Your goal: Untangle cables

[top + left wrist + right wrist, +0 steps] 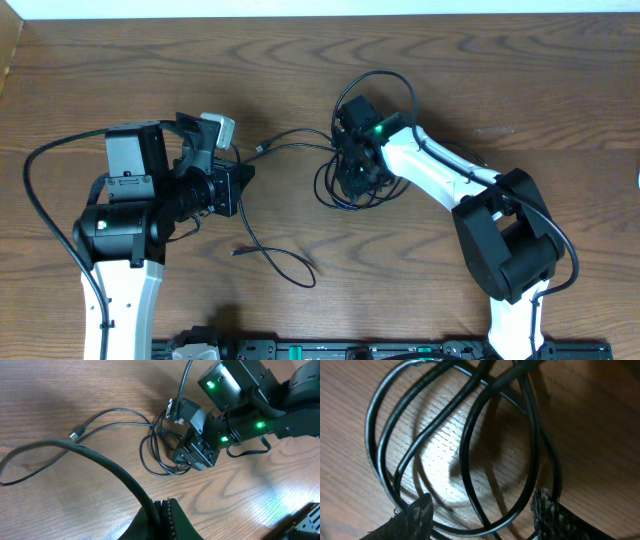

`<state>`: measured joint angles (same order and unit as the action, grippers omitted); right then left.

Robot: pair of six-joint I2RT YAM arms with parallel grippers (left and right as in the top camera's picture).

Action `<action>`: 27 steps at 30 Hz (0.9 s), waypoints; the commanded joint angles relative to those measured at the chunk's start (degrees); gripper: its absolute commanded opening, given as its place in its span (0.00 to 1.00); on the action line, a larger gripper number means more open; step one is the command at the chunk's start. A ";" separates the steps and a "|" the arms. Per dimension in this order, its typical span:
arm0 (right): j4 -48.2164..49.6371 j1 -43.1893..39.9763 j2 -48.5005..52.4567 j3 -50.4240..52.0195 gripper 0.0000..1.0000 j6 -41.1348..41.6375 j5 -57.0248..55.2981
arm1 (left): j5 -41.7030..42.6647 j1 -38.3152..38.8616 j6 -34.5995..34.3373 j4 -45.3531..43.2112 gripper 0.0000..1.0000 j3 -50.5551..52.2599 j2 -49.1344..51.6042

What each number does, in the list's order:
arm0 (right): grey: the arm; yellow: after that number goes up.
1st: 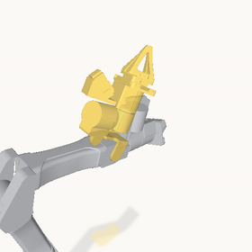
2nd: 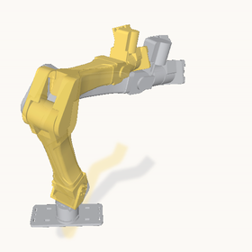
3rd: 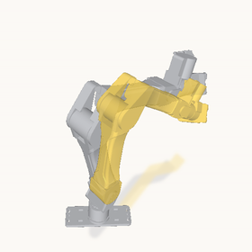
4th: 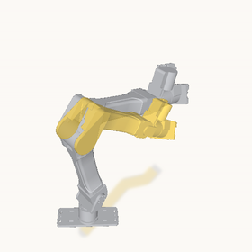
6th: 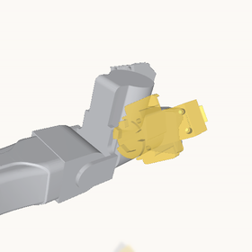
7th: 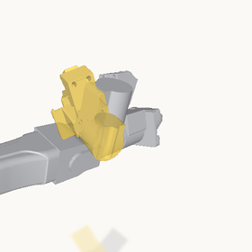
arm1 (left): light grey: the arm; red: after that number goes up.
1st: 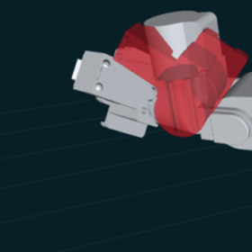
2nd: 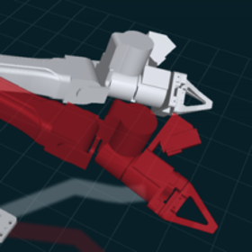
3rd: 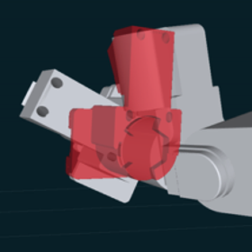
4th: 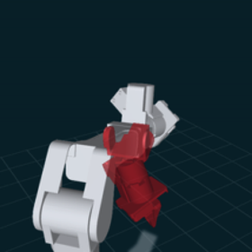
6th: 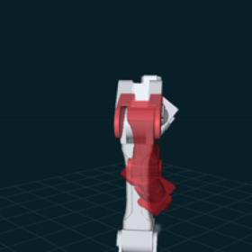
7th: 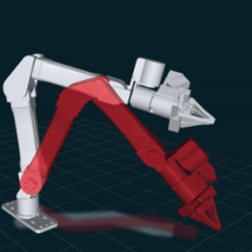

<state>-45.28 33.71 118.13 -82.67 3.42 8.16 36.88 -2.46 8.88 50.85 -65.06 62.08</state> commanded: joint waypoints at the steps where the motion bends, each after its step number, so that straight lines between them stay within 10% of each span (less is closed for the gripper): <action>1: 1.05 0.39 0.28 1.55 0.58 2.03 -0.55 | -0.52 0.20 0.55 0.15 0.08 0.11 -0.35; 3: 2.34 0.68 0.28 2.36 0.46 2.56 -0.55 | -0.52 0.20 0.52 0.15 0.07 0.11 -0.35; 6: 3.43 0.76 0.28 2.60 0.01 4.24 -0.59 | -0.52 0.20 0.55 0.15 0.07 0.11 -0.35; 15: -5.79 -2.12 -1.40 -7.30 0.01 3.43 -4.15 | -0.52 0.20 0.55 0.55 0.07 0.11 -0.35; 27: -24.85 -5.68 -8.07 -51.52 0.01 -6.49 -10.62 | -0.52 0.20 0.57 0.52 0.07 0.13 1.84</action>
<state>-69.30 29.30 113.95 -126.10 -0.36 -0.01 36.88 -2.46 8.88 51.20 -65.06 62.61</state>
